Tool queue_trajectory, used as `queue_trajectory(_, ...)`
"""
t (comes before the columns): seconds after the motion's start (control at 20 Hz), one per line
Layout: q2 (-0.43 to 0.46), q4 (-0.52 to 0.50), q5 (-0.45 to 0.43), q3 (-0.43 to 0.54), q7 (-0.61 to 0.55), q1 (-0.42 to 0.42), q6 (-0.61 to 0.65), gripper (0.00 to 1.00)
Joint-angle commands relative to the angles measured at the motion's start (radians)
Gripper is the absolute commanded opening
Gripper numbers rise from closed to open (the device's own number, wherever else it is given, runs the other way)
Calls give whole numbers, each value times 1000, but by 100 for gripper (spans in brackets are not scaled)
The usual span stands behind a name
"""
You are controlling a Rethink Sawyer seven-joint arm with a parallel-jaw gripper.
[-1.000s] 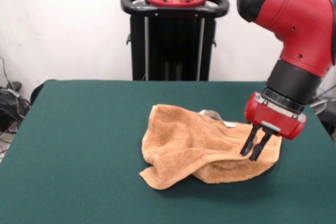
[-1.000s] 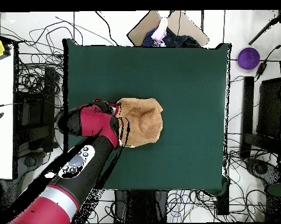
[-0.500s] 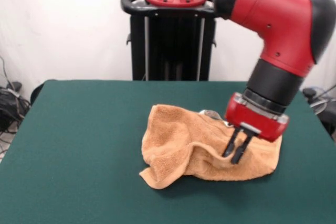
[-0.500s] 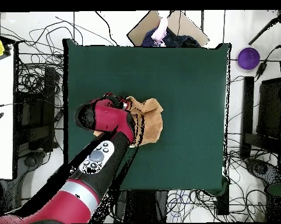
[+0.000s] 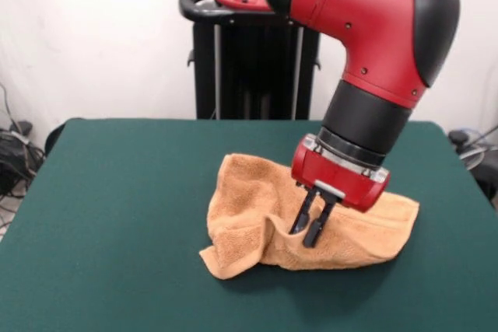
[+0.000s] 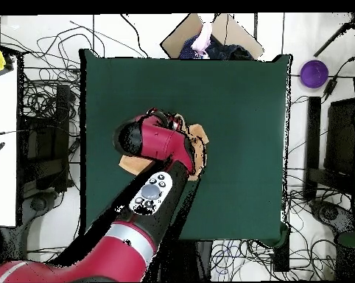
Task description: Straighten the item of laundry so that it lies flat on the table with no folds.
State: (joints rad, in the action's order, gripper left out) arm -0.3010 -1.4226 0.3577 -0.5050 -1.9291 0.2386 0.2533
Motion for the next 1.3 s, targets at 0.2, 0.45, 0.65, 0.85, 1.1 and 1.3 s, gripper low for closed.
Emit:
queue_trajectory(0.2, 26, 56, -46, 146, -95, 14, 34, 0)
queue_trajectory(0.45, 43, 54, -44, 94, -139, 56, 33, 0)
queue_trajectory(0.65, 39, 46, -42, 89, -144, 65, 39, 0)
queue_trajectory(0.85, 48, 46, -37, 72, -155, 79, 32, 0)
queue_trajectory(1.1, 46, 35, -40, 73, -153, 79, 22, 0)
queue_trajectory(1.3, 39, 34, -43, 70, -147, 78, 28, 0)
